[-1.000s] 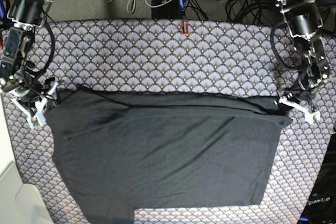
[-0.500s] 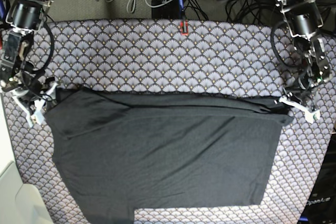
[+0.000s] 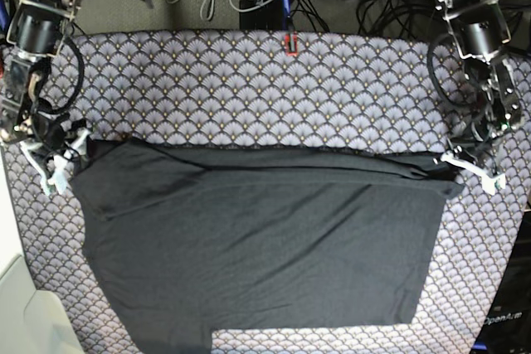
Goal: Fold the T-shirt properly
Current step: 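Hold the shirt edge with both grippers, lowering it onto the table, then lift the shirt with both grippers and swing it across the table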
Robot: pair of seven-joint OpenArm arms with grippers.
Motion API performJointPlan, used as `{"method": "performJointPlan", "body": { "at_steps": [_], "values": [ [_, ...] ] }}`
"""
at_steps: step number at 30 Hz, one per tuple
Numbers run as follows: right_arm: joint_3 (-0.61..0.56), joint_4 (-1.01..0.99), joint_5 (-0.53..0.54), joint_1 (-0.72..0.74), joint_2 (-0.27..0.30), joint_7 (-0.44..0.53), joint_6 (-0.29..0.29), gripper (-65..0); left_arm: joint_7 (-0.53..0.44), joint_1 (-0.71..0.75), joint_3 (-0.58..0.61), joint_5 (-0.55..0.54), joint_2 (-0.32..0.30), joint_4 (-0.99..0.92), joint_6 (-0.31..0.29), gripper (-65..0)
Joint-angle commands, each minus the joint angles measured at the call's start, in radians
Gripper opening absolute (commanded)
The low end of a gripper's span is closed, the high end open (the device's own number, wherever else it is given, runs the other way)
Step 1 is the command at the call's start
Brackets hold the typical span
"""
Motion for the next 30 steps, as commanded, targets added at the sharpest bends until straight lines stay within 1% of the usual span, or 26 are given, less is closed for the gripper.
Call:
{"method": "performJointPlan", "body": {
  "at_steps": [1, 5, 7, 9, 10, 13, 14, 16, 18, 20, 23, 24, 27, 30],
  "values": [
    [0.005, 0.011, 0.006, 0.016, 0.021, 0.016, -0.001, -31.8, 0.030, -0.007, -0.001, 0.012, -0.008, 0.007, 0.003, -64.7],
    [0.002, 0.008, 0.006, 0.016, 0.021, 0.016, -0.001, -32.3, 0.030, -0.007, -0.003, 0.012, -0.008, 0.007, 0.003, -64.7],
    [0.001, 0.008, 0.006, 0.016, 0.021, 0.016, -0.001, -35.8, 0.030, -0.007, 0.002, 0.010, -0.012, 0.008, 0.003, -64.7],
    [0.001, 0.006, 0.006, 0.013, 0.021, 0.016, -0.001, -42.3, 0.030, -0.007, 0.002, 0.010, -0.013, 0.008, 0.003, -64.7],
    [0.002, 0.006, 0.006, 0.011, 0.021, 0.016, -0.001, -47.1, 0.030, -0.007, 0.002, 0.012, -0.013, 0.008, 0.003, -64.7],
    [0.005, 0.006, 0.006, 0.007, 0.021, 0.008, -0.001, -64.5, 0.031, -0.005, 0.002, 0.015, -0.016, 0.008, 0.003, -64.7],
    [0.005, 0.006, 0.006, 0.002, 0.024, 0.007, -0.001, -65.0, 0.039, -0.001, 0.002, 0.015, -0.018, 0.008, 0.003, -64.7],
    [0.005, 0.023, 0.008, -0.022, 0.045, 0.007, -0.001, -64.4, 0.085, 0.004, -0.001, 0.015, -0.022, 0.024, 0.003, -64.7],
    [0.005, 0.058, 0.008, -0.042, 0.052, 0.005, -0.001, -65.0, 0.136, 0.007, 0.002, 0.010, -0.048, 0.077, 0.003, -64.7],
    [0.005, 0.117, 0.009, -0.067, 0.064, 0.005, -0.001, -65.0, 0.173, 0.007, -0.004, 0.013, -0.058, 0.139, 0.003, -64.7],
    [0.005, 0.241, 0.009, -0.122, 0.065, 0.005, -0.001, -65.0, 0.225, 0.033, -0.004, 0.015, -0.062, 0.225, 0.003, -64.7],
    [0.005, 0.285, 0.009, -0.144, 0.065, 0.001, -0.001, -65.0, 0.243, 0.039, -0.004, 0.015, -0.073, 0.255, 0.003, -64.7],
    [0.007, 0.396, 0.009, -0.200, 0.064, -0.039, -0.001, -65.0, 0.292, 0.076, -0.006, 0.012, -0.081, 0.324, 0.003, -64.7],
    [0.013, 0.469, 0.009, -0.260, 0.064, -0.068, -0.001, -65.0, 0.318, 0.139, -0.006, 0.012, -0.082, 0.397, 0.003, -64.7]
  ]
}}
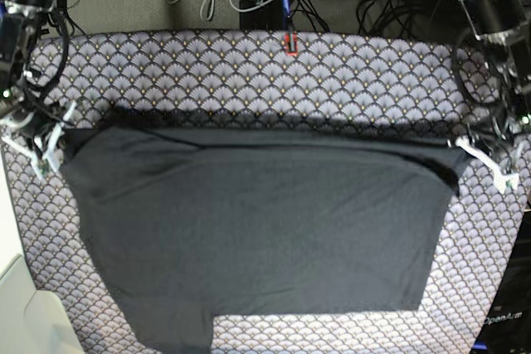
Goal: Fold the T-shirt properly
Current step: 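Lift the shirt with both grippers and swing it across the table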
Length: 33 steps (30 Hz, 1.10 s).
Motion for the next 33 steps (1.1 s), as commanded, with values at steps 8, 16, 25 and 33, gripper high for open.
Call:
{"method": "performJointPlan", "body": {
  "at_steps": [8, 16, 25, 33],
  "values": [
    [0.208, 0.135, 0.001, -0.143, -0.016, 0.005, -0.005, -65.0, -0.005, 0.207, -0.064, 0.000, -0.036, 0.220, 0.000, -64.7],
    [0.340, 0.229, 0.001, -0.281, -0.067, 0.005, -0.005, -65.0, -0.005, 0.357, -0.179, -0.003, -0.036, 0.365, -0.002, -64.7],
    [0.348, 0.335, -0.001, -0.169, -0.007, -0.093, -0.005, -65.0, 0.081, 0.264, -0.180, -0.002, -0.036, 0.417, -0.002, -64.6],
    [0.314, 0.332, -0.002, -0.169, 0.043, -0.207, -0.005, -65.0, 0.207, 0.178, -0.179, -0.002, -0.034, 0.412, -0.002, -64.6]
  ]
}}
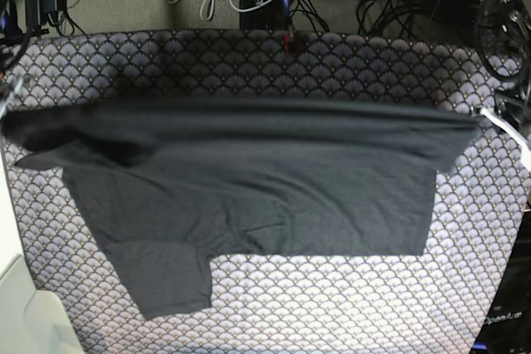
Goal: Fold the T-shirt properly
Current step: 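Lift the shirt with both grippers and swing it across the table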
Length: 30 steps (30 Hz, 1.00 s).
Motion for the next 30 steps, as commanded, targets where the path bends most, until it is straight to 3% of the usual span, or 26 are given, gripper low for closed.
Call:
{"method": "performJointPlan", "body": {
  "at_steps": [1, 9, 16, 20, 23, 28, 30],
  "values": [
    [-0.004, 0.012, -0.027, -0.005, 0.025, 0.022, -0.017, -65.0, -0.023, -0.013, -0.010, 0.006, -0.028, 0.003, 0.007, -64.6],
    [-0.011, 0.010, -0.025, -0.100, 0.022, 0.058, -0.017, -65.0, -0.025, 0.011, -0.015, 0.012, -0.030, -0.002, 0.007, -64.6],
    [-0.016, -0.023, -0.025, -0.108, -0.027, 0.061, -0.017, -65.0, -0.025, 0.045, -0.013, 0.006, -0.045, -0.010, 0.007, -64.6],
    [-0.018, -0.031, -0.025, -0.097, -0.037, 0.061, -0.017, -65.0, -0.025, 0.047, 0.004, 0.004, 0.009, -0.010, 0.004, -64.6],
    [-0.018, -0.031, -0.025, -0.071, -0.039, 0.059, -0.017, -65.0, -0.025, 0.048, 0.044, 0.010, 0.069, -0.010, -0.079, -64.6],
    [-0.019, -0.031, -0.025, -0.065, -0.039, 0.058, -0.017, -65.0, -0.025, 0.077, 0.056, 0.006, 0.176, 0.001, -0.300, -64.1],
    [-0.019, -0.031, -0.025, -0.065, -0.039, 0.058, -0.017, -65.0, -0.025, 0.082, 0.053, 0.012, 0.210, 0.001, -0.375, -60.3]
  ]
}}
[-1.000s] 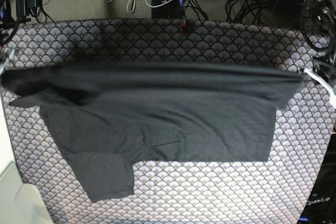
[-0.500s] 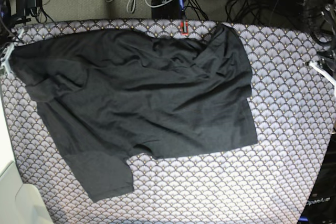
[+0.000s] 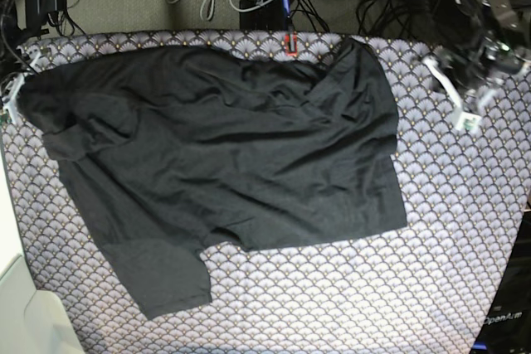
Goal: Fold the T-shirt properly
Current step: 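Lift the shirt with both grippers and swing it across the table, then lower the shirt onto the table, keeping hold with both grippers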
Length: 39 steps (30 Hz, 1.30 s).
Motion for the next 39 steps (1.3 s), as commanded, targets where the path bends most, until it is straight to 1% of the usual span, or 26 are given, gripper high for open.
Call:
{"method": "performJointPlan", "body": {
  "at_steps": [1, 3, 4, 7, 8, 13, 19, 21, 23, 27, 29, 32, 39],
  "values": [
    [0.006, 0.015, 0.000, 0.005, 0.022, 0.012, -0.005, -65.0, -0.010, -0.008, -0.004, -0.019, -0.003, 0.017, -0.020, -56.9],
    [0.006, 0.015, 0.000, 0.003, 0.022, 0.012, -0.005, -65.0, -0.007, -0.007, -0.010, -0.021, 0.017, 0.017, -0.053, -47.4],
    [0.006, 0.015, 0.000, 0.003, 0.022, 0.012, -0.005, -65.0, -0.005, -0.005, -0.010, -0.023, 0.028, 0.020, -0.053, -42.9],
    [0.006, 0.015, 0.000, 0.002, 0.022, 0.012, -0.005, -65.0, -0.005, 0.022, -0.009, -0.024, 0.049, 0.057, -0.053, -32.8],
    [0.006, 0.015, 0.000, 0.002, 0.022, 0.012, -0.005, -65.0, -0.005, 0.033, -0.009, -0.024, 0.060, 0.076, -0.053, -31.0],
    [0.006, 0.015, 0.000, 0.002, 0.022, 0.012, -0.005, -65.0, -0.005, 0.077, -0.005, -0.030, 0.134, 0.126, -0.053, -30.6],
    [0.006, 0.015, 0.000, 0.000, 0.022, 0.012, -0.005, -65.0, -0.005, 0.111, -0.005, -0.144, 0.195, 0.097, -0.053, -30.3],
    [0.005, 0.015, 0.000, 0.000, 0.022, 0.012, -0.005, -65.0, -0.005, 0.125, -0.005, -0.187, 0.201, 0.086, -0.053, -30.3],
    [0.005, 0.015, 0.000, 0.000, 0.022, 0.012, -0.005, -65.0, -0.005, 0.146, -0.004, -0.260, 0.203, 0.072, -0.053, -30.2],
    [-0.029, 0.016, 0.000, -0.001, 0.023, 0.012, -0.005, -65.0, 0.016, 0.179, -0.004, -0.429, 0.196, 0.059, -0.053, -26.6],
    [-0.030, 0.016, 0.000, -0.001, 0.022, 0.012, -0.005, -65.0, 0.031, 0.180, -0.005, -0.471, 0.195, 0.062, -0.053, -25.0],
    [-0.037, 0.018, 0.000, -0.001, 0.022, 0.010, -0.005, -65.0, 0.036, 0.185, -0.004, -0.478, 0.198, 0.063, -0.053, -23.5],
    [-0.052, 0.021, 0.000, 0.000, 0.022, 0.010, -0.005, -65.0, 0.025, 0.174, -0.002, -0.474, 0.196, 0.011, -0.053, -23.5]
  ]
}}
